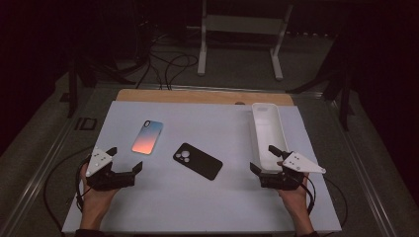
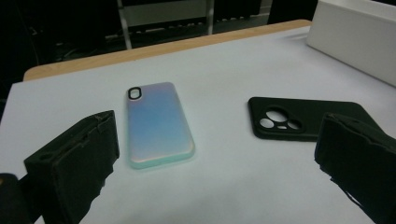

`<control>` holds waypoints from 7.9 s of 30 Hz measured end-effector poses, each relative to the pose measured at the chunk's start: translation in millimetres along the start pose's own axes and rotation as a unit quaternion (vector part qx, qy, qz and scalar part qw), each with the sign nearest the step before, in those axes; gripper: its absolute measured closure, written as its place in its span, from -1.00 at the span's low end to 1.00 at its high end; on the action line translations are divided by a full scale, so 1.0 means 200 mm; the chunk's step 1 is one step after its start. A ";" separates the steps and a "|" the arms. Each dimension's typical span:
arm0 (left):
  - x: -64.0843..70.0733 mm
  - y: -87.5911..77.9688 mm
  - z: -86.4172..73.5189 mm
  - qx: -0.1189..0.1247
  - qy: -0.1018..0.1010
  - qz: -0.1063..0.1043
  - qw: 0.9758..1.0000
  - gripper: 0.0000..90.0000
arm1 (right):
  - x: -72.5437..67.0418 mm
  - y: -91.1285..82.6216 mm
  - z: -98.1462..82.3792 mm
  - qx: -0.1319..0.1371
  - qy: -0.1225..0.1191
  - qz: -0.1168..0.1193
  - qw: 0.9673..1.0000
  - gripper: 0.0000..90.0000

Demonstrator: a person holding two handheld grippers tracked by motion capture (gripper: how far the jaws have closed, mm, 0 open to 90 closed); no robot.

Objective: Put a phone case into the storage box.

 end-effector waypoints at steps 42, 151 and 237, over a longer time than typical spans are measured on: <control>-0.24 0.51 -0.03 -0.220 -0.001 0.031 0.975 -1.00 | 0.02 0.02 -0.02 -0.013 0.000 0.000 1.000 -0.80; 0.14 0.38 0.15 -0.049 0.023 -0.004 0.999 -0.62 | 0.06 0.05 0.04 -0.016 0.021 -0.001 1.000 -0.80; 0.69 0.37 0.32 -0.015 0.049 -0.206 0.977 -0.65 | -0.40 0.53 0.39 -0.072 0.140 0.229 0.961 0.93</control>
Point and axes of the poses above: each handheld gripper's, and its own axes: y roughly forward along the jaws, z roughly out of its top, x roughly to its right, the point moved 7 cm from there along y, roughly forward along the jaws, and after that the axes turned 10 degrees about x, right-handed, at the moved point
